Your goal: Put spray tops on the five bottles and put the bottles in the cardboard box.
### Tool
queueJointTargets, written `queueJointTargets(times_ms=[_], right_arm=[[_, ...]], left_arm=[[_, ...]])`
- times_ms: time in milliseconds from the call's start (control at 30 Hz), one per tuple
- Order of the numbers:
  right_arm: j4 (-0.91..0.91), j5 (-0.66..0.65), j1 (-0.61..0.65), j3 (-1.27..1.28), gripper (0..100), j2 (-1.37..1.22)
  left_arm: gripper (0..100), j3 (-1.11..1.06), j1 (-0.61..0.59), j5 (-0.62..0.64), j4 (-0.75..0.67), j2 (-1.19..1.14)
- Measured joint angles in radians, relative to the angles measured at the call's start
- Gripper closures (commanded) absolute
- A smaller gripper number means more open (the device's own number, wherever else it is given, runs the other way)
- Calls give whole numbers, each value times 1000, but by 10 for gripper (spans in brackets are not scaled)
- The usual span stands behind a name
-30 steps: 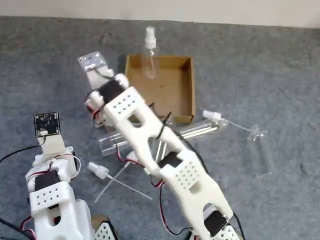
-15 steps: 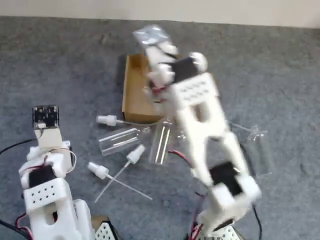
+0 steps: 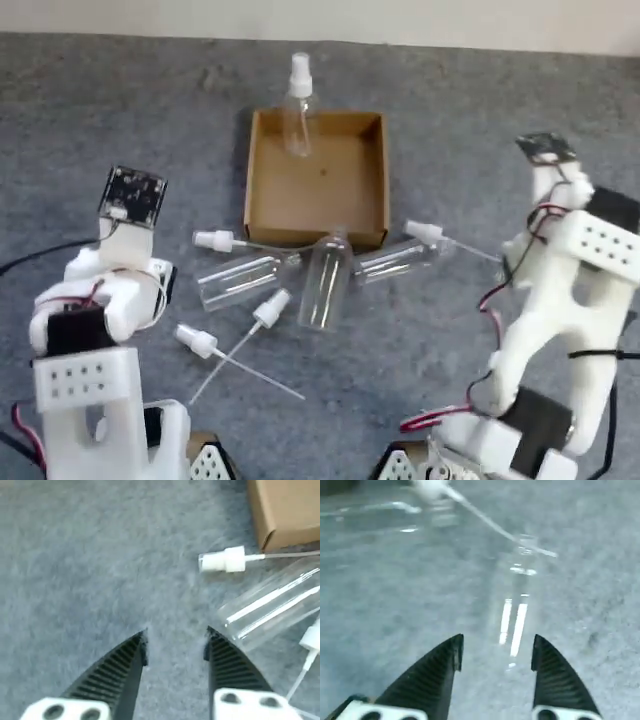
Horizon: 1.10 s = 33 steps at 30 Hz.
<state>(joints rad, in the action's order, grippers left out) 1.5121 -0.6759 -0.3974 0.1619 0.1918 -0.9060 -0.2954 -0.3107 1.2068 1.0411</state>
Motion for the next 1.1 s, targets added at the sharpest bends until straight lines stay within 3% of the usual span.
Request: queueJointTargets(times_ms=[267, 400, 600, 933, 1100], right_arm=[[-80, -38, -43, 0, 821, -221], [-80, -101, -46, 0, 821, -255], [-83, -114, -51, 0, 821, -293], [-170, -117, -52, 6, 821, -310], [-175, -117, -52, 6, 821, -310]], left_arm=[[839, 232, 77, -141, 0, -417], [839, 385, 86, -98, 0, -640], [836, 562, 95, 284, 0, -908], [835, 746, 222, 947, 0, -1229], [835, 752, 222, 1079, 0, -1307]])
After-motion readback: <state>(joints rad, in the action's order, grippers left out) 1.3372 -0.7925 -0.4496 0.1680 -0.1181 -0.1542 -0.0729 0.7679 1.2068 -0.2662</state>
